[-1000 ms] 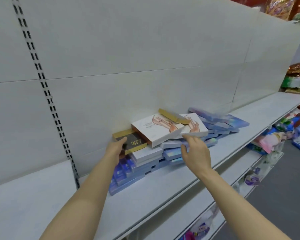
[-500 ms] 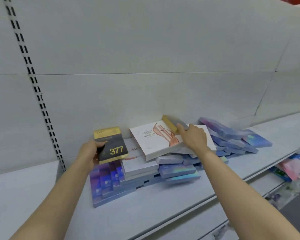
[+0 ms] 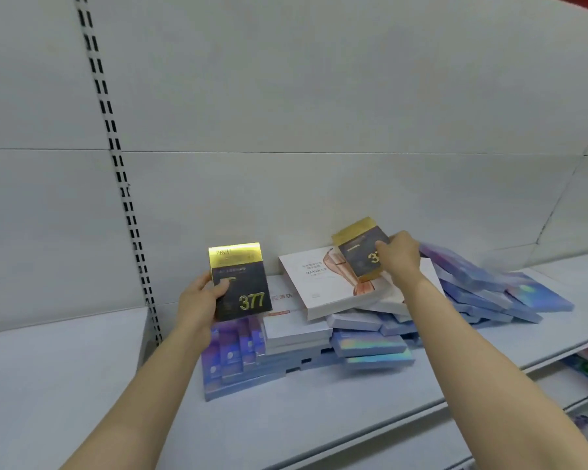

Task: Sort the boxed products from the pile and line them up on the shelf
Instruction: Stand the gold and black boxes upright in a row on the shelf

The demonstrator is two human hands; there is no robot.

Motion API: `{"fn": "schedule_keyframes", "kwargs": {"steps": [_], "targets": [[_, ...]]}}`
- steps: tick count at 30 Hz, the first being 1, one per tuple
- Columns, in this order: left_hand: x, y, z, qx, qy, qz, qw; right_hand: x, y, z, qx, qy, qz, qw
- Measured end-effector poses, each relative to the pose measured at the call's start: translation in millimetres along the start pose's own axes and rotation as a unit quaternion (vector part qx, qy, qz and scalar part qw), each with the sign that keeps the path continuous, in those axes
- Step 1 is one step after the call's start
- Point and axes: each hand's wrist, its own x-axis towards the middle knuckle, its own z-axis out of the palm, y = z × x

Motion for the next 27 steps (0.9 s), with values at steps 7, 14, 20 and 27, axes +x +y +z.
{"fn": "schedule_keyframes", "kwargs": {"steps": [7,14,20,27], "targets": [[-33,18,-24,-0.048,0.002,0.142,0.989,-86,-28,3,0.246,-0.008,-0.006,0.969],[-77,45,-85,-0.083,0.016,0.239,0.967,-206,-75,43,0.34,-0.059,-0.036,0.938],[-117,67,-200,-0.079,0.041,0.261,0.961,-326,-127,86,0.378,-0.103,-0.085,0.916],[-169,81,-340,-0.065,0.113,0.263,0.956,-461,-183,141,0.431,-0.175,-0.081,0.882]]}}
